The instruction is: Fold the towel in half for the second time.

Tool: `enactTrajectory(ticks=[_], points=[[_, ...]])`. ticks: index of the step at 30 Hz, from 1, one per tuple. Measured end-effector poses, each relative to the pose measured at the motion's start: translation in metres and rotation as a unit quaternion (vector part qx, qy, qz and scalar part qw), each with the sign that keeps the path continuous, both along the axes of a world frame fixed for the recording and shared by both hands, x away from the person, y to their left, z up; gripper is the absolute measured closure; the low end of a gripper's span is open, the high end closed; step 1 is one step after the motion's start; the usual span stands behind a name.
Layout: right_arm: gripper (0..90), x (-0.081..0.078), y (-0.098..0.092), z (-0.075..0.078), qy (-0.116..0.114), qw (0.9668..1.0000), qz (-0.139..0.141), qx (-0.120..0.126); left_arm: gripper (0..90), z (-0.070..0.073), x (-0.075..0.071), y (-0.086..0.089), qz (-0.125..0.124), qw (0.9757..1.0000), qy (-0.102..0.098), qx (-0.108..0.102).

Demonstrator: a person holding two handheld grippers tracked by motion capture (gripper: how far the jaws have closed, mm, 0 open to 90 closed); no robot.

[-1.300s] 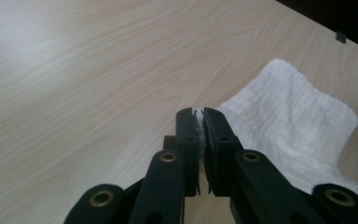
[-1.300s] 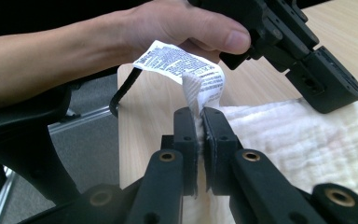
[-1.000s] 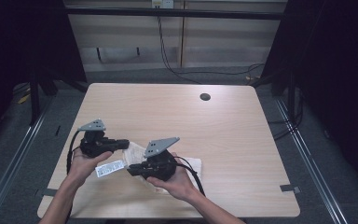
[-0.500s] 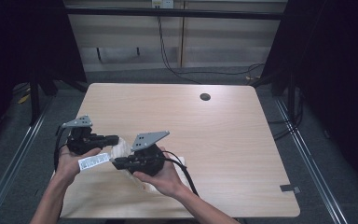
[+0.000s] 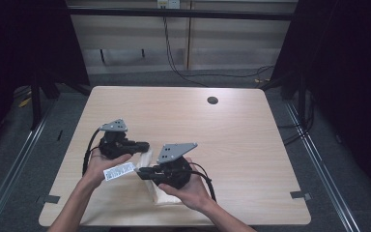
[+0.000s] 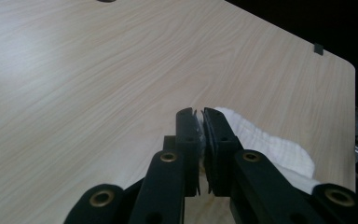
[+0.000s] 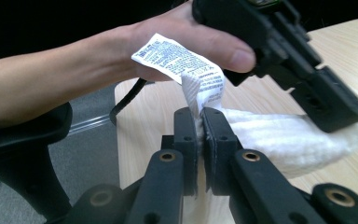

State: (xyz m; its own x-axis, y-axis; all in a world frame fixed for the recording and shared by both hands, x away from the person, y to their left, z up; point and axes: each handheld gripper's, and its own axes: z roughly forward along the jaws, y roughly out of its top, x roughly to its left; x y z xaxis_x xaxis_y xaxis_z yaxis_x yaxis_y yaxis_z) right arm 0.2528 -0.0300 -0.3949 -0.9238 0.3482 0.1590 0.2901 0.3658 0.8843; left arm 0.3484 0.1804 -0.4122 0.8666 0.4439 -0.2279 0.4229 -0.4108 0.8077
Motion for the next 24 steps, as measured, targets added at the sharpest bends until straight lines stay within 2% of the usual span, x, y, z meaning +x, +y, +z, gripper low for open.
enactTrajectory(ticks=[3,7,9,13,14,17,21,24], points=[[84.6,-0.001,-0.006,-0.005,0.009,0.9999,-0.010,-0.002,85.6,-0.007,0.003,-0.012,-0.004,1.0000,0.002,-0.007],[84.5,-0.002,-0.021,-0.015,0.018,0.9994,-0.023,-0.016,85.6,-0.019,0.005,-0.029,-0.012,0.9998,0.014,0.011],[84.6,-0.004,-0.027,-0.018,0.019,0.9991,-0.030,-0.021,85.6,-0.023,0.006,-0.038,-0.017,0.9995,0.023,0.013],[84.5,-0.009,-0.042,-0.020,0.019,0.9985,-0.045,-0.023,85.6,-0.027,0.006,-0.052,-0.023,0.9993,0.026,0.013],[84.5,-0.010,-0.044,-0.021,0.022,0.9984,-0.047,-0.022,85.6,-0.029,0.007,-0.056,-0.028,0.9991,0.026,0.020],[84.5,-0.011,-0.049,-0.027,0.019,0.9975,-0.057,-0.037,85.6,-0.038,0.010,-0.067,-0.030,0.9986,0.037,0.023],[84.4,-0.011,-0.056,-0.038,0.033,0.9966,-0.059,-0.046,85.5,-0.050,0.010,-0.079,-0.034,0.9979,0.044,0.033],[84.3,-0.009,-0.061,-0.047,0.046,0.9959,-0.064,-0.043,85.6,-0.058,0.011,-0.083,-0.030,0.9975,0.054,0.036]])
